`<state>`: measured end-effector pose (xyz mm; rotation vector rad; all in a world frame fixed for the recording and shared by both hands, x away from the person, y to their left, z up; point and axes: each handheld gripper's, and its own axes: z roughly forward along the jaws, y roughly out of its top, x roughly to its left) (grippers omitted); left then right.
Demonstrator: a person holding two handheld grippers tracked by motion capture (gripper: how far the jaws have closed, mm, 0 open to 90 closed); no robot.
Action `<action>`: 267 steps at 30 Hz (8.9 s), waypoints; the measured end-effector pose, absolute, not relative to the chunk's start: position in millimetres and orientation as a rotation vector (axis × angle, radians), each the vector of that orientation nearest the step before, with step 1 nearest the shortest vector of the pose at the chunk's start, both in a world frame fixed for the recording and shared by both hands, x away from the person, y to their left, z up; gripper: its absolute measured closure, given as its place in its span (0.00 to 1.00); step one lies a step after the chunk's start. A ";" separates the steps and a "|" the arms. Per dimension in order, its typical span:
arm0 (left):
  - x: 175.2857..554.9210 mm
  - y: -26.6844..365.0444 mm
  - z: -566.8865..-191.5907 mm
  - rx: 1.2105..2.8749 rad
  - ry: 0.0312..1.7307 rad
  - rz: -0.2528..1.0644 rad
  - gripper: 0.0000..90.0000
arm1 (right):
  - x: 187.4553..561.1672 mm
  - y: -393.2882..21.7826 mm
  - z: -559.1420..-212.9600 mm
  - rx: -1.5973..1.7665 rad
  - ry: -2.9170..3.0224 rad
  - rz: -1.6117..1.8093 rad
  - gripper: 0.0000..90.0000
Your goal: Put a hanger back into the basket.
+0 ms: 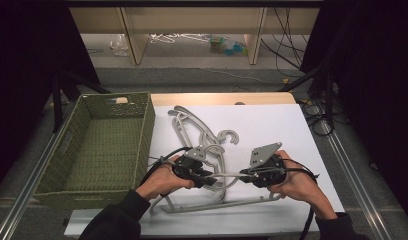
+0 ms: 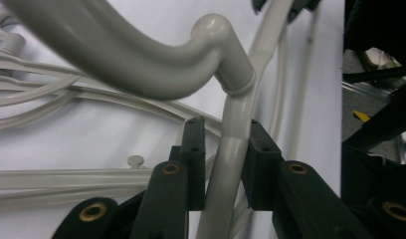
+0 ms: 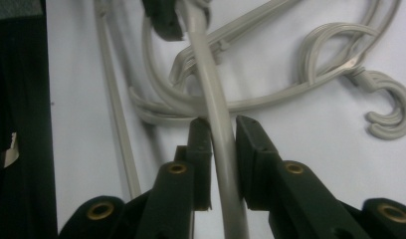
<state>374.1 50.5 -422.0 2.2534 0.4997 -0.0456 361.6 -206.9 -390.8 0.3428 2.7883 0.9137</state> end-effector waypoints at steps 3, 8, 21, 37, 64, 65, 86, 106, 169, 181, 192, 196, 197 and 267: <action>371.0 50.0 -421.3 2.277 0.493 -0.057 0.86 | 363.2 -210.2 -389.3 0.403 2.762 0.930 0.79; 366.9 53.2 -416.1 2.275 0.529 -0.033 0.89 | 363.4 -215.7 -383.1 0.527 2.709 0.957 0.64; 355.7 100.3 -372.7 2.265 0.619 0.129 0.89 | 350.3 -223.7 -366.7 0.689 2.554 1.162 0.43; 358.2 157.9 -281.0 2.140 0.708 0.398 0.89 | 325.0 -221.7 -397.7 0.730 2.605 1.204 0.38; 425.8 319.3 -294.1 2.125 1.065 0.762 0.89 | 327.5 -220.5 -418.8 0.754 2.658 1.174 0.37; 426.7 323.4 -297.5 2.118 1.069 0.762 0.89 | 327.5 -220.5 -418.8 0.754 2.658 1.174 0.37; 427.9 368.2 -343.7 2.091 1.233 0.742 0.89 | 329.2 -220.4 -422.7 0.779 2.645 1.167 0.34; 455.8 356.4 -395.1 2.174 1.239 0.627 0.88 | 328.9 -219.9 -424.4 0.778 2.663 1.152 0.34; 275.7 177.2 -425.0 1.734 0.800 0.439 0.19 | 334.5 -215.4 -434.2 0.985 2.413 1.281 0.22; 268.8 165.6 -433.0 1.788 0.756 0.465 0.18 | 366.2 -207.2 -444.2 1.112 2.389 1.207 0.22; 269.0 168.9 -432.8 1.800 0.718 0.486 0.18 | 400.1 -178.5 -455.4 1.188 2.389 1.137 0.28; 267.6 167.1 -433.3 1.797 0.725 0.469 0.18 | 409.5 -166.8 -459.0 1.185 2.442 1.083 0.31; 267.8 166.9 -433.1 1.800 0.719 0.469 0.18 | 412.1 -163.5 -461.4 1.168 2.436 1.084 0.32; 268.7 169.7 -432.0 1.787 0.688 0.465 0.20 | 427.6 -160.2 -428.0 1.101 2.539 1.137 0.91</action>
